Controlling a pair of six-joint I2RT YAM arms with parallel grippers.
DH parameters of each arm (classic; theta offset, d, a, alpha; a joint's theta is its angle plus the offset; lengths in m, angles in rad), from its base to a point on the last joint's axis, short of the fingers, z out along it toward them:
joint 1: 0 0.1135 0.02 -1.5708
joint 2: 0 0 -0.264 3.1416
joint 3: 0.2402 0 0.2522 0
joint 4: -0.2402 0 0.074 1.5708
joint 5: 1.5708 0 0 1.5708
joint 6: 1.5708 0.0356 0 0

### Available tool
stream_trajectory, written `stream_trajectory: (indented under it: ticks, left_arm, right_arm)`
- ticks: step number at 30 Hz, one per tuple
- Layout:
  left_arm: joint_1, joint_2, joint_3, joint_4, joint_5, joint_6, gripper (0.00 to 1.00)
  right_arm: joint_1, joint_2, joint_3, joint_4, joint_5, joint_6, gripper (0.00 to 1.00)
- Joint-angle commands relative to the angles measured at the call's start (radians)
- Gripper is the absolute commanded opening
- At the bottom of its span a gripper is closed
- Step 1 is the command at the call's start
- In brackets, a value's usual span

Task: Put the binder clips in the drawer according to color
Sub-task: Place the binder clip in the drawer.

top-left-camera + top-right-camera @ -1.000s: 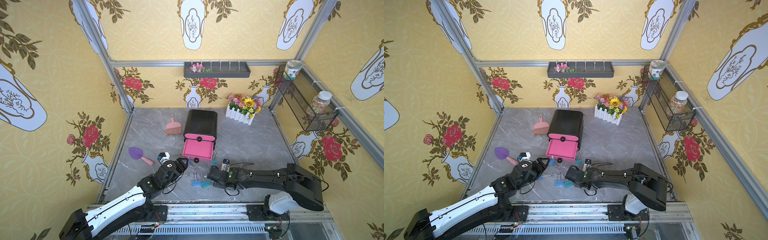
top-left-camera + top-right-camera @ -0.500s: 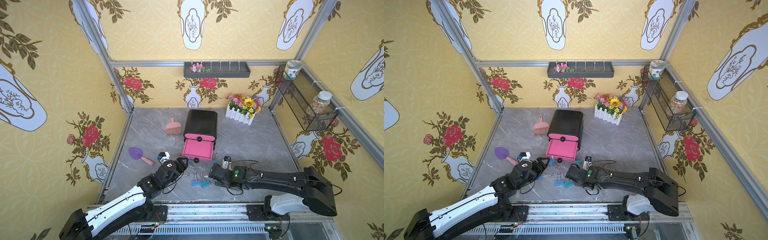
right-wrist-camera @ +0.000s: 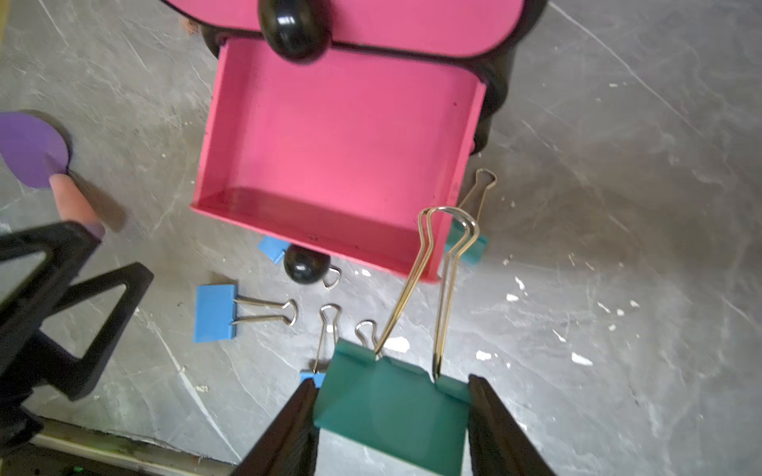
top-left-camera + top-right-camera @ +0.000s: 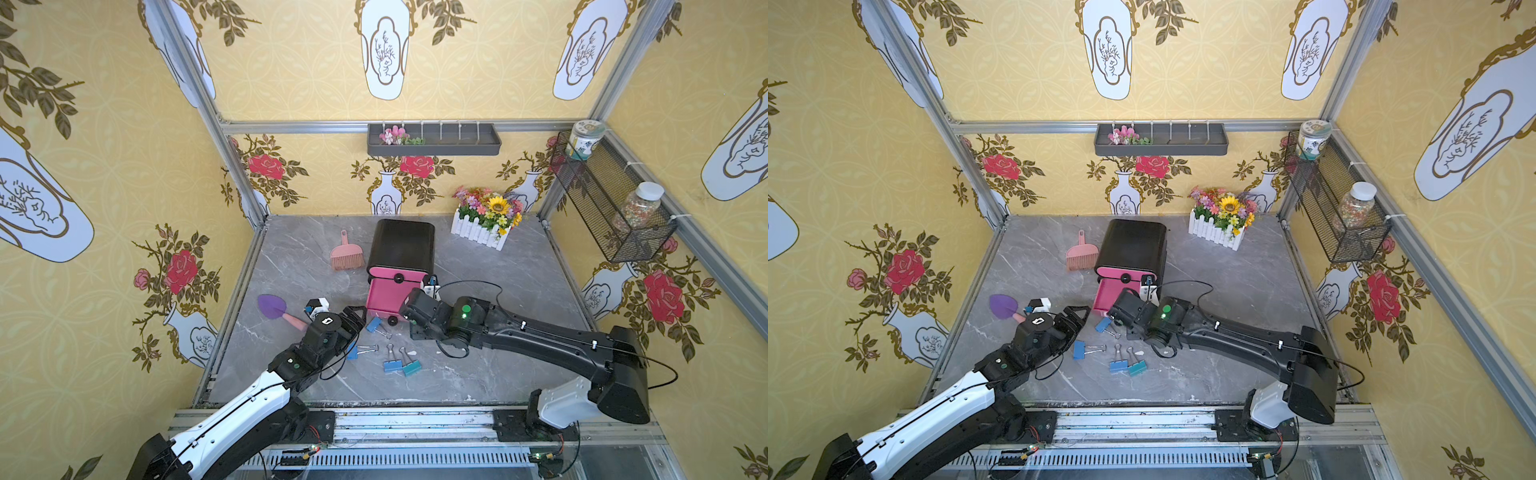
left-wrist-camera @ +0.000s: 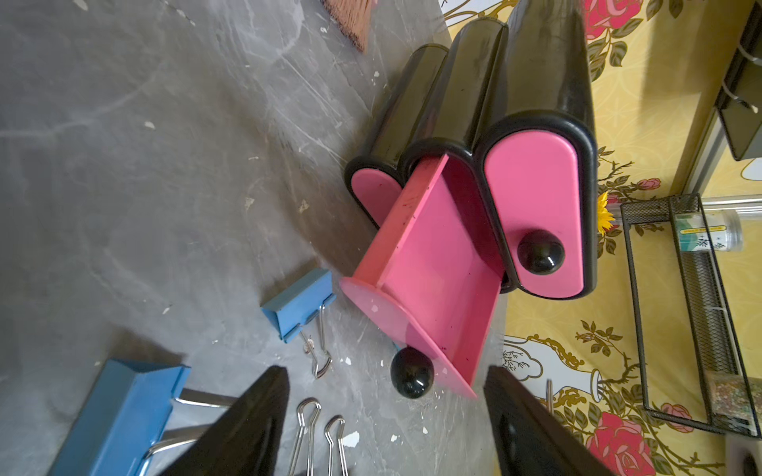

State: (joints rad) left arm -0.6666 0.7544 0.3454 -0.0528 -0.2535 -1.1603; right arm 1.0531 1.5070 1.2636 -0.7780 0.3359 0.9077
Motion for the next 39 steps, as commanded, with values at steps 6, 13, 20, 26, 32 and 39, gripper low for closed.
stream_trajectory:
  ticks: [6, 13, 20, 26, 32, 39]
  left_arm:
    - [0.012, -0.037, 0.001, -0.038, 0.013, 0.013, 0.81]
    - [0.021, -0.091, -0.004, -0.086, -0.001, 0.011, 0.81]
    - [0.024, -0.104, -0.006, -0.099, -0.001, 0.011, 0.81]
    - [0.024, -0.096, -0.002, -0.097, 0.002, 0.011, 0.81]
    - [0.024, -0.094, -0.005, -0.095, 0.001, 0.008, 0.81]
    - [0.025, -0.073, -0.013, -0.072, 0.007, 0.003, 0.81]
  right_arm:
    - [-0.110, 0.203, 0.163, 0.160, -0.220, -0.178, 0.35]
    - [-0.108, 0.292, 0.220, 0.205, -0.279, -0.187, 0.34]
    - [-0.120, 0.335, 0.234, 0.236, -0.278, -0.179, 0.34]
    - [-0.145, 0.375, 0.262, 0.253, -0.278, -0.181, 0.35]
    - [-0.154, 0.409, 0.294, 0.248, -0.282, -0.191, 0.43]
    - [-0.151, 0.373, 0.269, 0.258, -0.274, -0.192, 0.55]
